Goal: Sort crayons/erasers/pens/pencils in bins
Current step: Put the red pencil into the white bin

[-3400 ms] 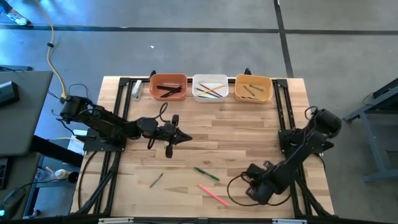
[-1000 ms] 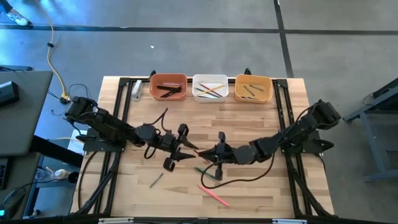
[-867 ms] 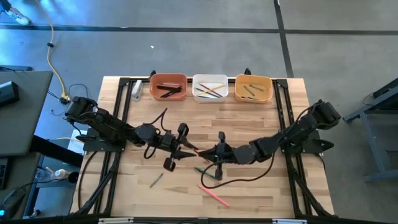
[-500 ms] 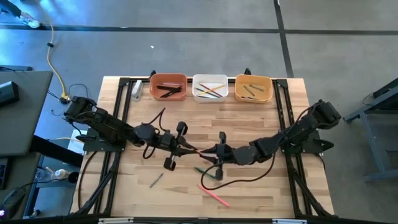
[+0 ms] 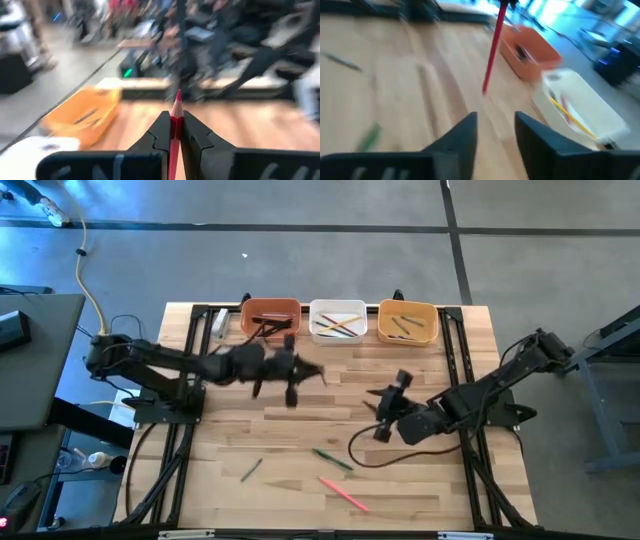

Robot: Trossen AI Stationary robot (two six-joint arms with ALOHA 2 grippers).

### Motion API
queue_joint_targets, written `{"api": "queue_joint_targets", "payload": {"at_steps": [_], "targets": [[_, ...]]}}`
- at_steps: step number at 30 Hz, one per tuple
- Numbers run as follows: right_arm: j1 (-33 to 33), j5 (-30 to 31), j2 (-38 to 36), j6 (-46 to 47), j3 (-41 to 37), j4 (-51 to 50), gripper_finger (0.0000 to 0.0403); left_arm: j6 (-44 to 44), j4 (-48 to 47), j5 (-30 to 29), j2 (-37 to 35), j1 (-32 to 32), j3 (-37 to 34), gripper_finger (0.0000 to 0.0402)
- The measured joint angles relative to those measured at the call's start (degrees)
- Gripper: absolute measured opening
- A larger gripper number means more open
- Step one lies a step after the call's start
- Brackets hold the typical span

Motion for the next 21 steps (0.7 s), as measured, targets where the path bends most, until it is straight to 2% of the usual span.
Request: {"api": "queue_joint_targets", "payload": {"at_steps": [4, 6, 11, 15, 21], "targets": [[-0.91, 1.14, 0.07, 4.41, 0.0, -8.27, 0.0038, 3.06, -13.54, -0.15, 2.84, 7.16, 8.2, 0.0002], [-1.57, 1.27, 0.33, 4.49, 0.0, -9.76, 0.001, 5.91, -16.57, 0.5, 5.32, 10.44, 11.59, 0.0001], [-3.08, 2.64, 0.33, 3.14, -0.02, -11.0, 0.0017, 8.71, -20.87, 5.96, 13.99, 17.74, 20.79, 0.0001], [-3.7, 2.68, 0.33, 2.6, -0.02, -11.75, 0.0002, 13.64, -29.21, 6.19, 21.21, 21.11, 30.86, 0.0001], [-3.83, 4.16, 0.15, 3.85, -1.66, -12.16, 0.0001, 18.28, -39.1, 6.82, 31.07, 24.14, 43.39, 0.0]]}}
